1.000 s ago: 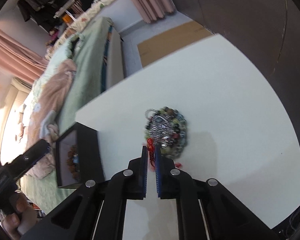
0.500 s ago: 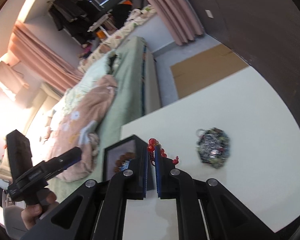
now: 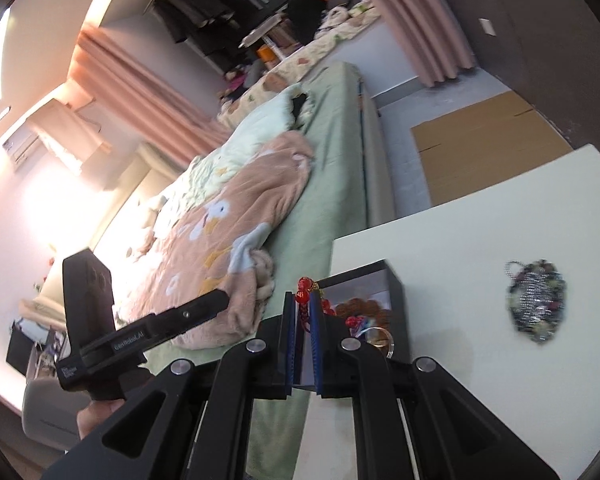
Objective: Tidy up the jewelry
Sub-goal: 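Drop the hoop into the box with the left gripper while the right carries the bracelet toward it, then release the red-string bracelet into the box with the right gripper and withdraw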
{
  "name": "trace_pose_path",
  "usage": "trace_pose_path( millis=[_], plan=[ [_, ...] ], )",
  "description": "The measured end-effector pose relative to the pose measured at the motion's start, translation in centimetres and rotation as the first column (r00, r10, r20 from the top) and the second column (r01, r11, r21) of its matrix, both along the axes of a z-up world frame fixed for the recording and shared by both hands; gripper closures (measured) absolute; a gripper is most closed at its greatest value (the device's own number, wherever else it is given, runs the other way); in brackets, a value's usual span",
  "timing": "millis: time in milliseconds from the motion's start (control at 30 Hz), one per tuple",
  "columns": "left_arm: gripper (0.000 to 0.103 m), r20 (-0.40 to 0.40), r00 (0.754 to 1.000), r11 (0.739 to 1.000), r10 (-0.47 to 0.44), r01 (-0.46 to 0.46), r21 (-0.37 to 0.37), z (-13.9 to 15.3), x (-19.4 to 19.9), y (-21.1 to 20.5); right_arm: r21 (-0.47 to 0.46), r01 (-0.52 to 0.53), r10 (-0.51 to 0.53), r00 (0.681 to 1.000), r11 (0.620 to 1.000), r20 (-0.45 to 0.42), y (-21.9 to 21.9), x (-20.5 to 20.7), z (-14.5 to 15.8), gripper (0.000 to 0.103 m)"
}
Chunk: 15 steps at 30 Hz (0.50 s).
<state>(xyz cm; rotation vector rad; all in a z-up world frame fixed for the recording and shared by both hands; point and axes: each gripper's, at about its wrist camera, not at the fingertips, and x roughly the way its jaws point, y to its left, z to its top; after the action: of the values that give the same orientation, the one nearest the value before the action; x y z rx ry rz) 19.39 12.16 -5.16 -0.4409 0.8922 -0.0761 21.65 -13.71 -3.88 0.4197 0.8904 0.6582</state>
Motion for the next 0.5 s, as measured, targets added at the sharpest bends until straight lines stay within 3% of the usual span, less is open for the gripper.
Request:
trace_pose_path(
  millis=[33, 67, 100, 167, 267, 367, 500],
  plan=[
    [0.025, 0.002, 1.000, 1.000, 0.007, -0.007, -0.003, 0.0, -0.1, 0.4, -0.010, -0.015, 0.015, 1.000, 1.000, -0.017, 0.7, 0.3, -0.5, 0.091],
    [0.024, 0.003, 1.000, 1.000, 0.011, -0.011, -0.002, 0.1, -0.1, 0.5, -0.020, -0.013, 0.012, 0.999, 1.000, -0.035, 0.8, 0.4, -0.8, 0.083],
    [0.023, 0.004, 1.000, 1.000, 0.017, -0.017, -0.001, 0.1, -0.1, 0.7, -0.029, -0.002, 0.001, 0.999, 1.000, -0.047, 0.9, 0.5, -1.2, 0.061],
    [0.023, -0.001, 1.000, 1.000, 0.021, -0.021, -0.005, -0.1, -0.1, 0.8, -0.055, 0.045, -0.046, 0.999, 0.997, -0.024, 0.1, 0.2, -1.2, 0.044],
    [0.023, -0.001, 1.000, 1.000, 0.019, -0.019, -0.009, 0.0, 0.0, 0.4, -0.046, 0.060, -0.061, 0.998, 0.997, -0.021, -1.1, 0.0, -0.8, 0.043],
    [0.021, 0.009, 1.000, 1.000, 0.007, -0.007, -0.013, 0.3, 0.2, -0.4, -0.071, 0.099, -0.099, 0.995, 0.993, 0.002, -2.5, -0.4, -0.4, 0.026],
    [0.018, 0.016, 1.000, 1.000, -0.015, 0.015, -0.010, 0.5, 0.6, -1.9, -0.113, 0.131, -0.129, 0.991, 0.985, 0.023, -4.4, -1.0, 0.1, 0.015]
  ],
)
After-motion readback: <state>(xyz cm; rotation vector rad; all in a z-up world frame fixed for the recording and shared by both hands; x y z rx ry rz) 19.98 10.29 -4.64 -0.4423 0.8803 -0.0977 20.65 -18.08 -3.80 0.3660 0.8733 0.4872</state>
